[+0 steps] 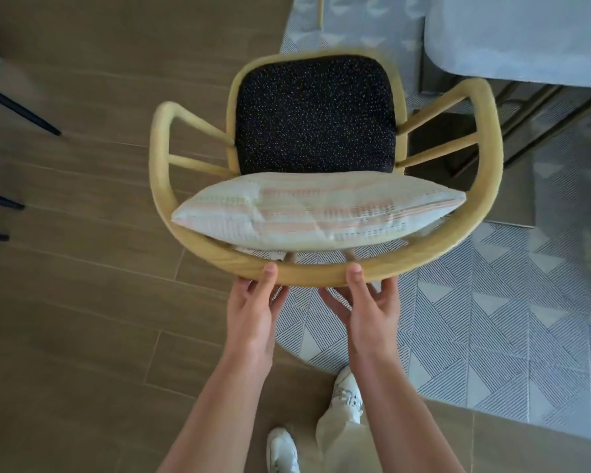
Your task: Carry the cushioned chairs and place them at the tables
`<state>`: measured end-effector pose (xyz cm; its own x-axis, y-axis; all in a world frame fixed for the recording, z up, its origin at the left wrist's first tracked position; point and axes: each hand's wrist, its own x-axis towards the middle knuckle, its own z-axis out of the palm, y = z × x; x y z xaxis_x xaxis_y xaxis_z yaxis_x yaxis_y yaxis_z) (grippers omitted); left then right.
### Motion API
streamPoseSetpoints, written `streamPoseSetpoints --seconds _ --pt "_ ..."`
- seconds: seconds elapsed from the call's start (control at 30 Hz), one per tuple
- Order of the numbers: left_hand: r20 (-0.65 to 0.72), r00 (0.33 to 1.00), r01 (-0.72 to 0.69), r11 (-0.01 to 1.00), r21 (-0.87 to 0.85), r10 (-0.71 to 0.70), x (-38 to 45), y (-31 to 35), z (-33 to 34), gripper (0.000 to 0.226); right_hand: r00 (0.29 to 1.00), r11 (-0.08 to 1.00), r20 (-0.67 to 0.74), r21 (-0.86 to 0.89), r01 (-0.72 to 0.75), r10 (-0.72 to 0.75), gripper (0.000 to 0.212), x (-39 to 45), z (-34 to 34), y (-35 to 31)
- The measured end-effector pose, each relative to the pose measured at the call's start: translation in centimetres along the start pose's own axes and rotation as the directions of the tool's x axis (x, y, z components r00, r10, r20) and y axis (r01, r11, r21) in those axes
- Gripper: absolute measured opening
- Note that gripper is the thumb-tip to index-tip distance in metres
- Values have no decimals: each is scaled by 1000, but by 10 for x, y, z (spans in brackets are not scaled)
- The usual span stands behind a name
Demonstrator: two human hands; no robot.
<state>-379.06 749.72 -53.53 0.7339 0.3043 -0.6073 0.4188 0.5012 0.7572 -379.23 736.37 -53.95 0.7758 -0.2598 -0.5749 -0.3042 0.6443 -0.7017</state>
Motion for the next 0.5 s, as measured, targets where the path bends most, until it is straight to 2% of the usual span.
streamPoseSetpoints --seconds 0.3,0.4,0.5 --pt "-54 998 20 1000 18 -19 -5 1 2 49 997 997 0 -14 -80 80 62 0 -3 -9" --pt "-33 998 45 999 9 -45 -2 5 1 47 995 995 2 10 -104 104 47 2 -1 -7" --pt "4 995 100 995 -18 -100 -1 8 -1 36 992 992 9 40 -123 123 36 2 -1 -7"
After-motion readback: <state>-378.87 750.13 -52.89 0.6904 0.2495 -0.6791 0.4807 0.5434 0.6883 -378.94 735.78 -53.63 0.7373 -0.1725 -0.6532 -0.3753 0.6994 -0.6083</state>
